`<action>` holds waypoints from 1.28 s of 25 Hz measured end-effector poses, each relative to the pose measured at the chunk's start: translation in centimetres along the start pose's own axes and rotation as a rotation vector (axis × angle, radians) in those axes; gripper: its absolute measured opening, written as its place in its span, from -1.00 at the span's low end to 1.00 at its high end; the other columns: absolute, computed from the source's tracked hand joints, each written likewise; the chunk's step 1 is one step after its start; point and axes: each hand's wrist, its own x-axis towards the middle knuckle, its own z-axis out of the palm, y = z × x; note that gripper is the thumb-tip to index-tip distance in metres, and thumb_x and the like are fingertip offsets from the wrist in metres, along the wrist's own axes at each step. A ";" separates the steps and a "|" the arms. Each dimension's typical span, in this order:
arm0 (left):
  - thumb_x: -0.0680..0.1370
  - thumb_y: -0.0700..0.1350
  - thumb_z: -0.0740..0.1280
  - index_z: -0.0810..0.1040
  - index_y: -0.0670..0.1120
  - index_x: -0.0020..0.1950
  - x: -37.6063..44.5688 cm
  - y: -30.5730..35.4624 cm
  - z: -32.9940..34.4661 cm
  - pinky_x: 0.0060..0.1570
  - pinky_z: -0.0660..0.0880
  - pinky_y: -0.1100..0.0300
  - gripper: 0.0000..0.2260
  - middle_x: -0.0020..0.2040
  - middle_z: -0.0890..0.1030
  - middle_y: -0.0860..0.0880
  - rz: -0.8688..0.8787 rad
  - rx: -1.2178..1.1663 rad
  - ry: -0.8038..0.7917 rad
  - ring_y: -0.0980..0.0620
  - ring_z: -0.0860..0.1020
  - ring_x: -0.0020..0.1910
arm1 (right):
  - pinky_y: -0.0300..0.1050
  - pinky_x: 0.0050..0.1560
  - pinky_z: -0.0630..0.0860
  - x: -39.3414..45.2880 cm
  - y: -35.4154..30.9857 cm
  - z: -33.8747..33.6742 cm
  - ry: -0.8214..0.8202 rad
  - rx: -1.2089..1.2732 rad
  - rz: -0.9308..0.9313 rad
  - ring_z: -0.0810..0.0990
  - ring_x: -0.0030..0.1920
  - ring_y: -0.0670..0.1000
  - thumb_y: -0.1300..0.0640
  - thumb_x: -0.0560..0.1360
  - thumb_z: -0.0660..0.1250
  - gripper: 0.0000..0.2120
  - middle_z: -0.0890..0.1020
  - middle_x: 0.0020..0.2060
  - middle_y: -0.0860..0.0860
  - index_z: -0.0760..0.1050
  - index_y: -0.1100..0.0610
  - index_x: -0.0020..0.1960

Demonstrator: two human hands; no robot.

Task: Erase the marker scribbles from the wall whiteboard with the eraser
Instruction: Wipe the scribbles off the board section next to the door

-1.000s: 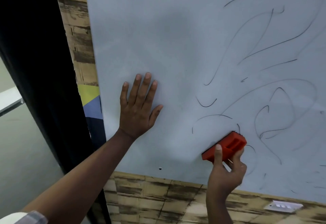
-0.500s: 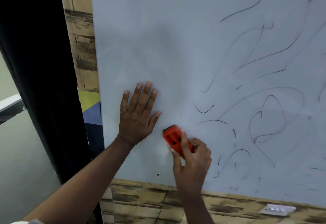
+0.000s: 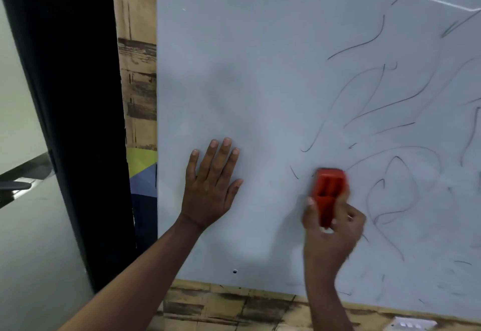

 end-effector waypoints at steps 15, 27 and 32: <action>0.73 0.10 0.27 0.20 -0.04 0.73 0.9 -0.2 -1.8 0.62 0.11 -0.09 -0.40 0.72 0.20 -0.07 -0.047 -0.049 -0.002 -0.09 0.18 0.70 | -0.01 -0.01 0.48 7.7 -5.1 -2.0 -0.101 -0.300 -0.431 0.35 0.04 -0.03 -0.10 0.44 0.54 -0.32 0.41 0.10 -0.04 0.42 -0.16 0.52; 0.65 0.00 0.30 0.35 -0.13 0.64 18.1 -2.3 -5.2 0.51 0.19 -0.21 -0.43 0.67 0.28 -0.18 -0.011 -0.049 0.127 -0.15 0.24 0.67 | -0.02 -0.11 0.37 7.2 -6.1 -1.9 -0.250 -0.494 -0.845 0.46 -0.07 0.08 -0.11 0.40 0.56 -0.33 0.48 -0.03 0.03 0.49 -0.09 0.48; 0.67 0.05 0.22 0.14 -0.15 0.73 23.6 -3.0 -5.4 0.64 0.05 -0.27 -0.33 0.74 0.09 -0.18 0.067 -0.004 0.122 -0.15 0.06 0.73 | 0.07 -0.16 0.49 16.3 -9.7 -4.8 0.003 -0.347 -0.701 0.43 -0.16 0.10 -0.12 0.44 0.54 -0.32 0.42 -0.12 0.04 0.48 0.01 0.50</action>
